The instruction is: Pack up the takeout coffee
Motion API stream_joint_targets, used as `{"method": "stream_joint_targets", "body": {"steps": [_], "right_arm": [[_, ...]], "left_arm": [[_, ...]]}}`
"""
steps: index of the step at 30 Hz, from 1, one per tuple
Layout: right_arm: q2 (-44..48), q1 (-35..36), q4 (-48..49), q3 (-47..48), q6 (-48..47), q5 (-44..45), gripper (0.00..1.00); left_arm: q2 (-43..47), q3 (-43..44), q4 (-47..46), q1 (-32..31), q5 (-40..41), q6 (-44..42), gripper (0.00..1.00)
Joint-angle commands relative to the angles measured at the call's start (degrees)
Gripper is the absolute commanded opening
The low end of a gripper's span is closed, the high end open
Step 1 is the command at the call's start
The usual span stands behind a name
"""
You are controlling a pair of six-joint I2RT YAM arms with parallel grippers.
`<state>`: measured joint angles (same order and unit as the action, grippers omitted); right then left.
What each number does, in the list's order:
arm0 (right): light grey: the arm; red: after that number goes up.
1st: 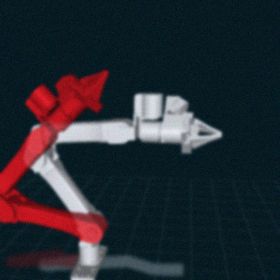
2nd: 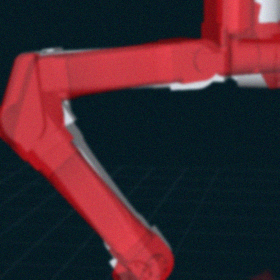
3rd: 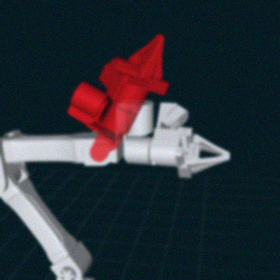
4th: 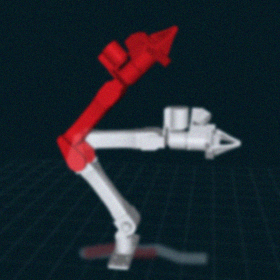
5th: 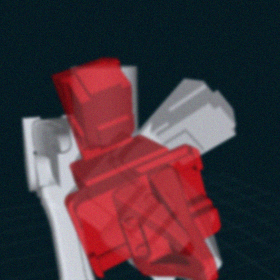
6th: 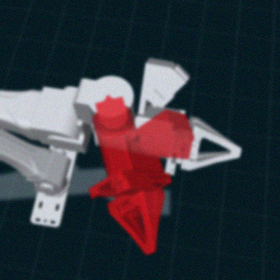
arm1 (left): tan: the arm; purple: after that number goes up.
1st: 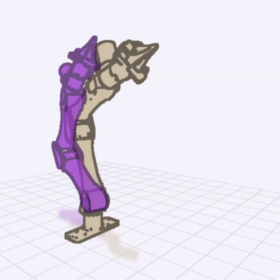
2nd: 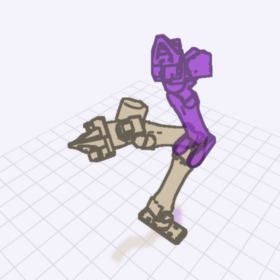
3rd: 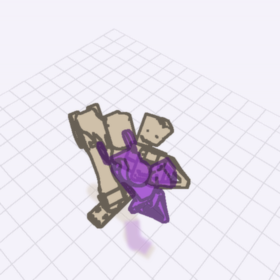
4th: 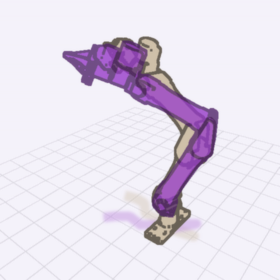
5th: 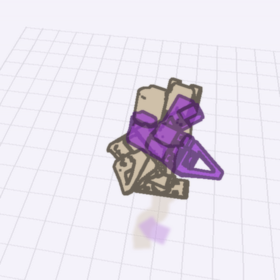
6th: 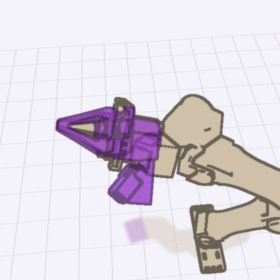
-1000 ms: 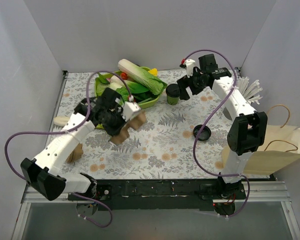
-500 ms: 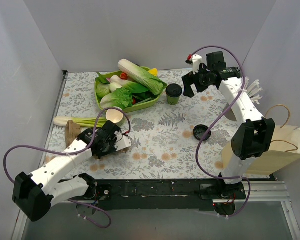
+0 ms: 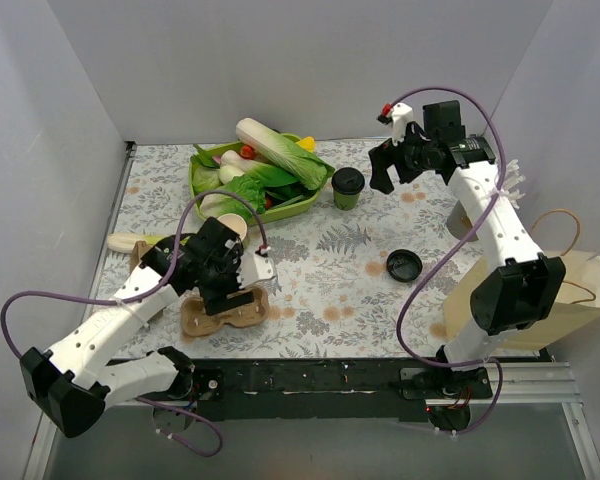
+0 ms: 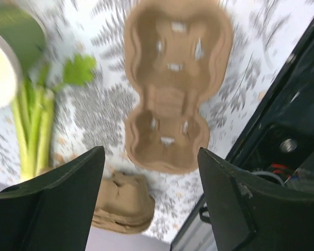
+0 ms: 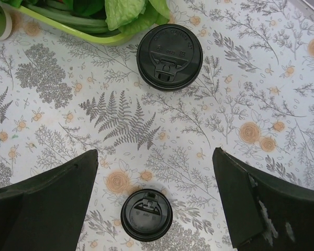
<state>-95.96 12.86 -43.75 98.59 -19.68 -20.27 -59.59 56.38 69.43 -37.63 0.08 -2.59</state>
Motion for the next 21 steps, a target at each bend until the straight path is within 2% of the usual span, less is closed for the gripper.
{"method": "stream_joint_targets", "body": {"steps": [1, 2, 3, 6, 7, 11, 17, 21], "right_arm": [[6.13, -0.2, -2.91, -2.42, -2.63, 2.16, 0.98], [7.53, -0.12, -3.36, -4.09, -3.51, 2.95, 0.98], [8.5, -0.12, -3.62, -5.93, -4.65, 3.48, 0.98], [10.88, 0.14, -6.34, -13.4, -13.16, 2.09, 0.97], [11.15, 0.41, -7.4, -17.16, -18.93, 1.64, 0.97], [12.9, 1.2, -11.27, -26.93, -31.87, 2.08, 0.91], [12.38, 3.83, -5.74, -37.92, -36.83, 8.31, 0.92], [10.54, 5.06, 0.93, -39.96, -37.09, 11.47, 0.93]], "left_arm": [[-4.64, 10.47, -0.95, -0.17, -12.2, 1.7, 0.72], [-7.61, 11.9, -1.4, -0.17, -13.25, 2.15, 0.72], [-9.12, 13.13, -2.18, -0.17, -14.48, 6.07, 0.72], [-12.82, 16.13, -5.61, -0.17, -17.56, 11.35, 0.72], [-13.52, 16.3, -7.8, -0.17, -18.09, 12.34, 0.73], [-14.67, 16.57, -10.37, 0.71, -17.57, 13.75, 0.74], [-14.76, 15.25, -11.07, 1.24, -15.81, 13.49, 0.75], [-15.29, 15.51, -10.37, 1.42, -15.9, 14.37, 0.75]]}}
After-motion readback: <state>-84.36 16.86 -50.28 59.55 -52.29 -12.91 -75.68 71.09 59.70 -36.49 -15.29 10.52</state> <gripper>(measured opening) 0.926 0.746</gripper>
